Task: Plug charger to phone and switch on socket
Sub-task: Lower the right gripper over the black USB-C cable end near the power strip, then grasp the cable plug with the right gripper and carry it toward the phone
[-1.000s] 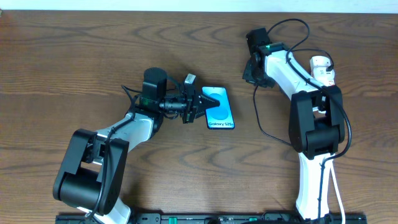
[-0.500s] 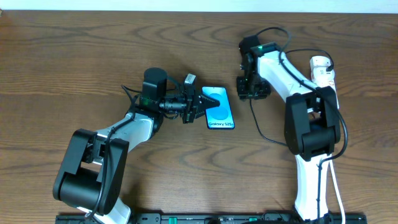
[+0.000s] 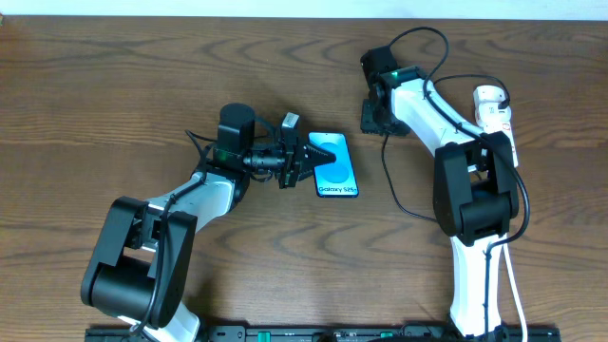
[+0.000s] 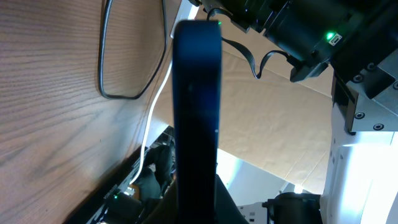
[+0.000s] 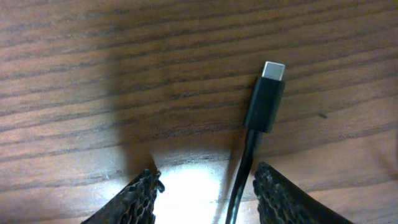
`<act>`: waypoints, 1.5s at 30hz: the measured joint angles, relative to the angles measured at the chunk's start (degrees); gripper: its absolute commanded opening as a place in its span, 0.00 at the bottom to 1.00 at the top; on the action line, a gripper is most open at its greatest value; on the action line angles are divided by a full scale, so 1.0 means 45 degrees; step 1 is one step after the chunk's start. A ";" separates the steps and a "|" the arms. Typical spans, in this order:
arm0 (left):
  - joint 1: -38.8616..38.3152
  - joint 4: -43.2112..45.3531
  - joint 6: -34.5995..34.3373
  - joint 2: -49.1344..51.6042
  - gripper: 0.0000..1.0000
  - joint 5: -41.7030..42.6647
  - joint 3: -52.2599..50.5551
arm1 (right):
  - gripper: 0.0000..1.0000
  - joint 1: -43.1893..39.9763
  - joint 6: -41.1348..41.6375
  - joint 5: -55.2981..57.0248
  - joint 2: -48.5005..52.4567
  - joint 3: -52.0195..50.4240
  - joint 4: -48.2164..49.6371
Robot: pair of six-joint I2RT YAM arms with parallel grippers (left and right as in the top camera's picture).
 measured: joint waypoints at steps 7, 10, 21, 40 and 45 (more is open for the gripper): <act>0.0000 0.0000 0.0000 0.0000 0.08 0.0000 0.0000 | 0.36 0.0000 0.0345 0.0170 0.0010 -0.0010 -0.0053; 0.0000 0.0000 0.0000 0.0000 0.07 0.0000 0.0000 | 0.29 0.0000 0.0413 0.0228 0.0010 -0.0019 -0.0078; 0.0000 0.0000 0.0000 0.0000 0.07 0.0049 0.0000 | 0.01 0.0000 0.0481 0.0525 0.0015 -0.0087 -0.0155; 0.0223 0.0005 0.0000 0.0000 0.07 0.0287 0.0000 | 0.01 -0.0214 -0.3021 -0.4794 -0.1127 -0.0602 -0.2361; 0.0714 0.0107 0.0000 0.0000 0.08 0.0131 0.0000 | 0.01 -0.0520 -0.4328 -0.5945 -0.4133 -0.0641 -0.4347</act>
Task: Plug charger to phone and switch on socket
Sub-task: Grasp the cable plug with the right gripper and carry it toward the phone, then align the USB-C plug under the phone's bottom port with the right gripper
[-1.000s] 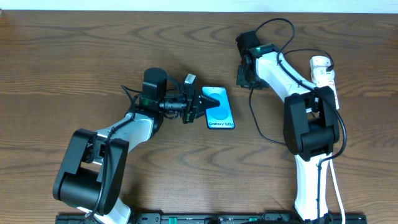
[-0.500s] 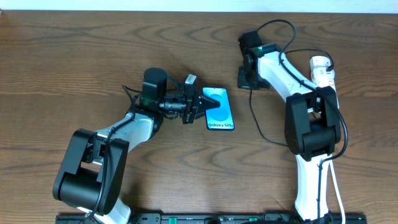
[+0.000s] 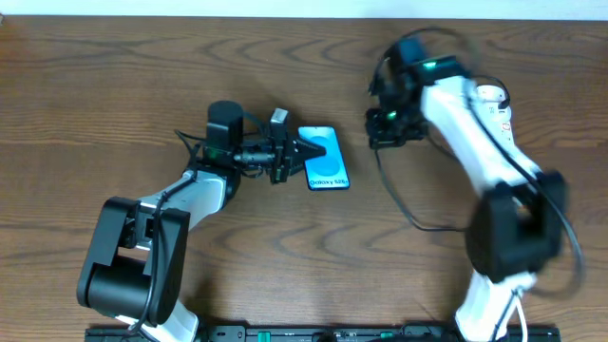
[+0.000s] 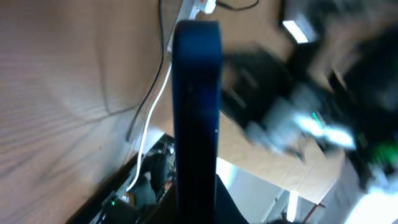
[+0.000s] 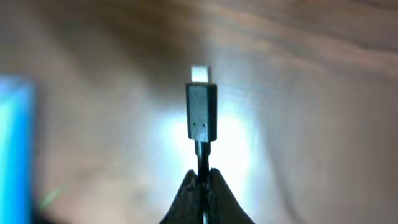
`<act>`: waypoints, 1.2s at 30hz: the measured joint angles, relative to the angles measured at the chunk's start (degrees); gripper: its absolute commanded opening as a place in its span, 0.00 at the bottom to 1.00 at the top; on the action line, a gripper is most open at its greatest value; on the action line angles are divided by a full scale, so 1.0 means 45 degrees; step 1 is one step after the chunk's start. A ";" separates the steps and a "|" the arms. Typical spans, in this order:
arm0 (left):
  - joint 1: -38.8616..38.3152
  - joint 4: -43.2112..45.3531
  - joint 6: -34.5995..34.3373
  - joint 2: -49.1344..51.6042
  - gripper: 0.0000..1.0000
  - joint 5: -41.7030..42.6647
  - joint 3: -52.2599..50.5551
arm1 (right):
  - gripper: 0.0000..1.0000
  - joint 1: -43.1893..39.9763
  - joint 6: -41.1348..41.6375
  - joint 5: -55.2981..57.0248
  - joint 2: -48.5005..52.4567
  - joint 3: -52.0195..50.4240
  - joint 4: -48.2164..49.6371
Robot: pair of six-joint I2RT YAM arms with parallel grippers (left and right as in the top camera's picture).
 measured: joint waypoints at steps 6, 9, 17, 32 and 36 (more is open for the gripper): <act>0.0102 0.1919 0.0005 0.0000 0.07 -0.0151 -0.0005 | 0.01 -0.0223 -0.1413 -0.1438 -0.3366 0.0024 -0.2312; 0.0107 0.2399 0.0005 0.0000 0.07 -0.0262 0.0010 | 0.01 -0.0209 -0.1763 -0.1880 -0.4629 0.0024 -0.3094; 0.0102 0.2560 0.0005 0.0000 0.08 -0.0665 0.0010 | 0.02 0.1535 -0.1287 -0.2361 -0.9044 -0.2628 -0.1671; 0.0107 0.5688 -0.0049 0.0000 0.07 -0.1098 0.0019 | 0.01 0.4935 0.3419 -0.0350 -0.9734 -0.8262 0.3546; 0.0102 0.5697 -0.0049 0.0000 0.08 -0.1093 0.0019 | 0.01 0.4935 0.3789 -0.0112 -0.9617 -0.8262 0.4197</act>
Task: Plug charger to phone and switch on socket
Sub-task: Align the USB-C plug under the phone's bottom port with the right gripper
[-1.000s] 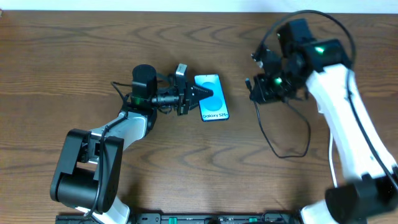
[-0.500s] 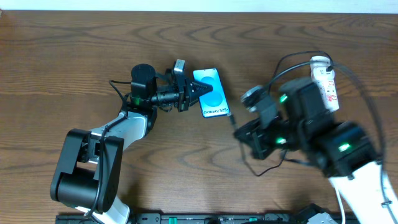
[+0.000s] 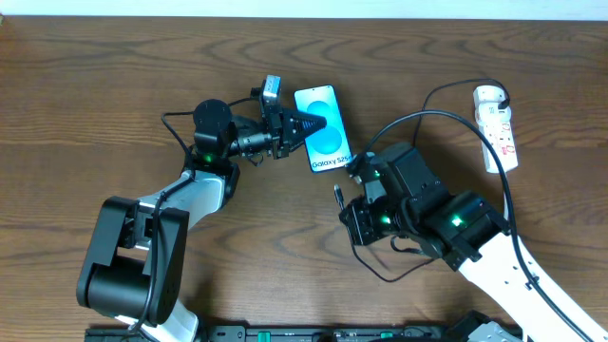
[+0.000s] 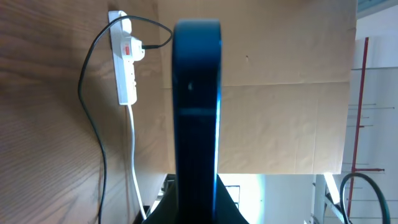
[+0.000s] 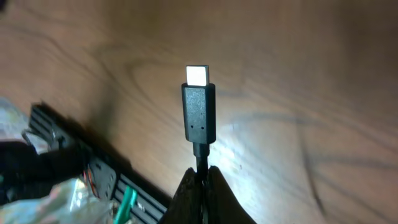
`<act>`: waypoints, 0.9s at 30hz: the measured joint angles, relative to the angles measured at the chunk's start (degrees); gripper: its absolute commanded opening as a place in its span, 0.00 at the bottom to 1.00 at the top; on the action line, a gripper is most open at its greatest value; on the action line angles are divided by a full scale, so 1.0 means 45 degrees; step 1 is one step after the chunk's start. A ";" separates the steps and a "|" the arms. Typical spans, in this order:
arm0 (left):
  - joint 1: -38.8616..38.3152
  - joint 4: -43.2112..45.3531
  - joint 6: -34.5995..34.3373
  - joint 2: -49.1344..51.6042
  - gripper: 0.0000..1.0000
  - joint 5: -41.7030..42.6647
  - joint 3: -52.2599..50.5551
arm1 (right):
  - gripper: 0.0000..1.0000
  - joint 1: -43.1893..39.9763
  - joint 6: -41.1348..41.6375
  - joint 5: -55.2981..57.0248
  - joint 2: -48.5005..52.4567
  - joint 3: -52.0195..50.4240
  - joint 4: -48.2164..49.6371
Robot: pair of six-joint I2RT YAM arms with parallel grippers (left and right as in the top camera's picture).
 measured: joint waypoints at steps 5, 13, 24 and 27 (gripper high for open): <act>0.0000 0.0000 0.0000 0.0000 0.07 0.0000 0.0000 | 0.02 0.0000 0.0316 0.0141 0.0015 0.0000 0.0379; 0.0005 0.0005 0.0000 0.0000 0.07 0.0146 0.0000 | 0.01 0.0000 0.0452 0.0505 0.0015 0.0000 0.0651; 0.0000 0.0005 0.0340 0.0000 0.07 0.0189 0.0000 | 0.01 0.0000 0.0593 0.0554 0.0544 0.0000 0.0908; 0.0005 0.0005 0.0627 0.0000 0.08 0.0194 0.0000 | 0.01 0.0000 0.0602 0.0549 0.0607 0.0000 0.0942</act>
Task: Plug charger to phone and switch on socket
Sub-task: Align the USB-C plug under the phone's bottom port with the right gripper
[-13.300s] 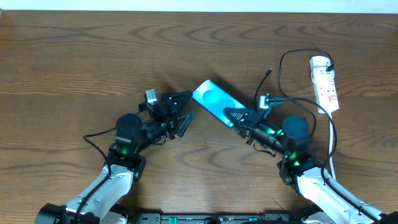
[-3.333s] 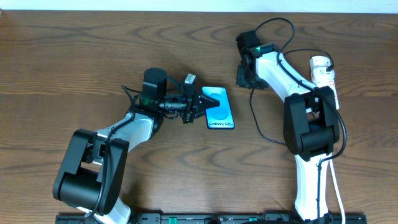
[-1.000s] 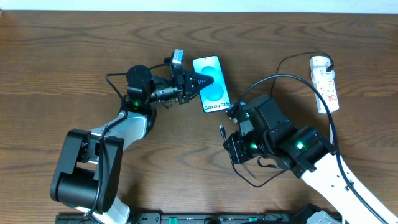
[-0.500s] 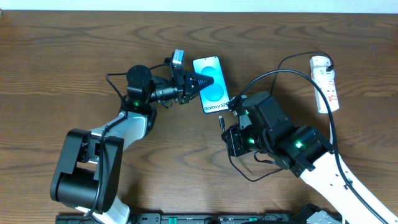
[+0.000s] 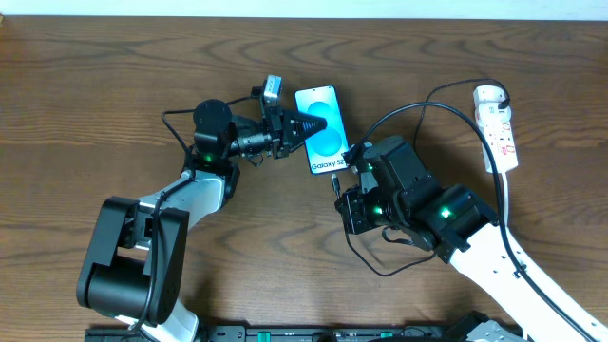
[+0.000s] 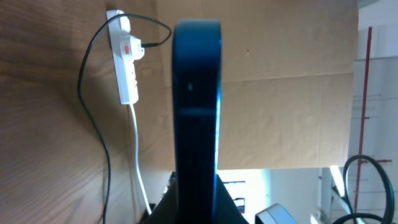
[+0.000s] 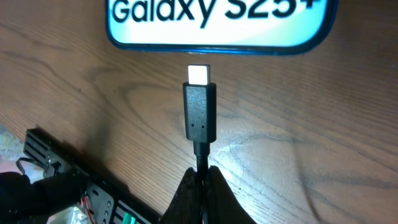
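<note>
A blue phone point(image 5: 321, 128) with a lit screen reading Galaxy S25+ lies on the table; my left gripper point(image 5: 302, 125) is shut on its left edge. In the left wrist view the phone point(image 6: 197, 106) shows edge-on between the jaws. My right gripper point(image 7: 200, 182) is shut on the black charger cable just behind its USB-C plug point(image 7: 199, 109). The plug's metal tip points at the phone's bottom edge point(image 7: 217, 38), a short gap away. The white socket strip point(image 5: 498, 127) lies at the far right with the cable plugged in.
The black cable point(image 5: 418, 109) arcs from the strip over the right arm and loops on the table point(image 5: 370, 266) below it. The white socket lead point(image 5: 506, 204) runs down the right side. A dark rail point(image 5: 323, 333) lines the table's front edge.
My right gripper has moved up toward the phone with the plug; the phone's bottom edge now shows just ahead of the plug tip. Left gripper and phone stayed put.
At first my right gripper stood open over the plug lying near the table's back, while the left held the phone mid-table. Then the right was shut on the cable, and the left had shifted the phone backward. The plug now faces the phone's bottom edge.
</note>
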`<act>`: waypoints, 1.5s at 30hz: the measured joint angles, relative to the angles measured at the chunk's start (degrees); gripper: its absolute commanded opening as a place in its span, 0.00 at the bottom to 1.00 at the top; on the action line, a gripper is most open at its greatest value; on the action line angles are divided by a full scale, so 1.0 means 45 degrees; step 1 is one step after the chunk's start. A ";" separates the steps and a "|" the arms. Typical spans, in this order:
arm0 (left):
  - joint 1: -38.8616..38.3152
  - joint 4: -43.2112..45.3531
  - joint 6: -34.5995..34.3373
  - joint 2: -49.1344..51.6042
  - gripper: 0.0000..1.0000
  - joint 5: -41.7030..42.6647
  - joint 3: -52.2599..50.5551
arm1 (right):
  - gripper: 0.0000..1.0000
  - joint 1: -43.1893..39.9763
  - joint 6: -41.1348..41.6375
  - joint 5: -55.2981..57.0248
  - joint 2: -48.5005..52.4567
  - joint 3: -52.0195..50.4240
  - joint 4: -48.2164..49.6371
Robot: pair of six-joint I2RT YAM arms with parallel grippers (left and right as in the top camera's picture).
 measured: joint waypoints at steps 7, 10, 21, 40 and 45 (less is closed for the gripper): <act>-0.0005 0.0000 0.0374 0.0000 0.08 -0.0005 0.0000 | 0.01 0.0000 0.0039 0.0005 0.0000 0.0000 0.0015; -0.0005 0.0000 0.0389 0.0000 0.07 0.0005 0.0000 | 0.01 0.0000 0.0034 0.0005 0.0000 0.0000 0.0058; 0.0000 0.0000 0.0019 0.0000 0.07 0.0126 0.0000 | 0.01 0.0000 0.0185 0.0000 -0.0005 0.0000 0.0141; 0.0000 0.0000 -0.0491 0.0000 0.08 0.0257 0.0000 | 0.01 0.0000 0.0311 -0.0058 0.0000 0.0000 0.0233; 0.0000 0.0000 -0.0588 0.0000 0.07 0.0291 0.0000 | 0.01 0.0000 0.0321 -0.0160 0.0000 0.0000 0.0243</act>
